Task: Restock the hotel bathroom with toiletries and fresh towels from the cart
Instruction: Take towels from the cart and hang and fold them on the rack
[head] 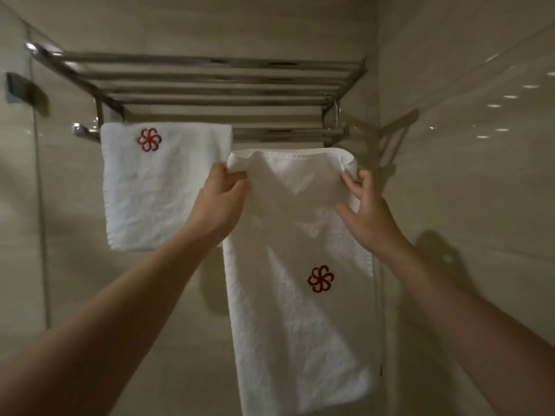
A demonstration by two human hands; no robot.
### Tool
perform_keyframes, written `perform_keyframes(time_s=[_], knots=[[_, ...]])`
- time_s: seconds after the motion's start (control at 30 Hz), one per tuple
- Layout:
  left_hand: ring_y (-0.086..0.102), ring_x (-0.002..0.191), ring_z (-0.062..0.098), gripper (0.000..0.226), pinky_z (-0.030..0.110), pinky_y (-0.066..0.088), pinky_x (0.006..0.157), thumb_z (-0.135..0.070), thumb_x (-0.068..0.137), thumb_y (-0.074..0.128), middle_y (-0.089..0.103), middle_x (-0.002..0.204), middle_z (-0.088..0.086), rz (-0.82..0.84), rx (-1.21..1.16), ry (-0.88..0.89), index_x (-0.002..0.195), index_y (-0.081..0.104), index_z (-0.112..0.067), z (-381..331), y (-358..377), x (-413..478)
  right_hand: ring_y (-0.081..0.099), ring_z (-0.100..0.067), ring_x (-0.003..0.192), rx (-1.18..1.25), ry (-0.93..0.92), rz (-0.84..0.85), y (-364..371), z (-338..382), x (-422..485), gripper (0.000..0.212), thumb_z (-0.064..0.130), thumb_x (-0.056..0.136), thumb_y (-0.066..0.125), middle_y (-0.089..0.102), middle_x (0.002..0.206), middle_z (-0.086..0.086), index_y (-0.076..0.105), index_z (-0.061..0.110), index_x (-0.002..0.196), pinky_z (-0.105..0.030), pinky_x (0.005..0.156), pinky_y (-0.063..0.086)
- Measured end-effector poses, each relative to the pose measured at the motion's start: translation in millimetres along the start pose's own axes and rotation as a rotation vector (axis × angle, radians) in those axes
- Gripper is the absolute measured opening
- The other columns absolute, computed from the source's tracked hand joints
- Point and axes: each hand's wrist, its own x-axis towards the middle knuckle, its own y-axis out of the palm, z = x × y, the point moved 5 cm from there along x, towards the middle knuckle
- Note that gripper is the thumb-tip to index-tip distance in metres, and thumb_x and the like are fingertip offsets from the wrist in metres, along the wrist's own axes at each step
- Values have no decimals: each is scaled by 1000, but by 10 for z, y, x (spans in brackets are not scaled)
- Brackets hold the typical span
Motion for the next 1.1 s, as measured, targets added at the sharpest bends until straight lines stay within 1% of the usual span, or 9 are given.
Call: perform_keyframes(time_s=[0.1,0.2,0.27,0.37,0.5,0.63,0.73,0.97,1.1], knots=[[51,99,10,41,9,41,61,-18,95,42,47,123,-8,-23,140,117,134,32,-16,-7,227,365,48,7,102,-44,-70,19,53,-194,542,64,13,92,51,24,153,13,13,13,143,-6,69,35],[54,86,7,50,11,41,57,-16,94,42,42,120,-7,-24,219,198,139,21,-19,-18,404,743,38,8,69,-115,-145,16,91,-313,1025,72,17,91,52,18,156,14,7,20,146,-12,67,33],[53,88,11,53,12,42,57,-15,93,44,43,120,-3,-49,303,251,139,19,-19,-20,481,1019,48,6,84,-180,-188,13,119,-332,1312,75,18,91,52,16,157,12,3,19,147,-18,77,38],[54,101,24,58,34,54,73,-18,90,46,45,129,10,-97,433,279,140,16,-19,82,563,1397,38,-22,134,-298,-216,-11,226,-340,1671,76,18,90,53,23,155,-4,4,17,147,-35,102,41],[46,119,35,64,50,46,96,-28,90,44,42,136,16,-116,552,222,144,10,-21,255,605,1763,40,-31,129,-468,-194,-19,435,-358,1993,73,25,92,48,36,144,-17,2,13,148,-43,102,41],[24,138,26,68,40,21,114,-48,93,36,37,144,14,-154,817,248,145,11,-12,280,657,2006,27,-30,137,-568,-216,-65,486,-330,2283,68,44,96,36,35,148,-16,8,9,148,-38,112,22],[34,135,24,79,36,13,116,-64,89,23,44,139,15,-178,1026,275,144,18,-8,309,711,2171,27,-27,138,-644,-213,-109,549,-338,2402,72,56,94,31,34,148,-16,15,10,148,-36,115,15],[62,90,30,77,41,33,100,-72,84,12,66,93,14,-172,1158,328,135,29,-17,253,709,2382,58,-29,106,-802,-344,-172,595,-303,2495,65,58,95,17,64,113,-13,47,14,131,-41,98,35],[55,75,24,69,35,33,77,-67,88,11,58,77,6,-139,1221,327,101,55,-15,203,704,2388,51,-21,64,-788,-346,-182,569,-258,2464,63,55,96,17,58,70,-6,61,11,87,-37,81,40]])
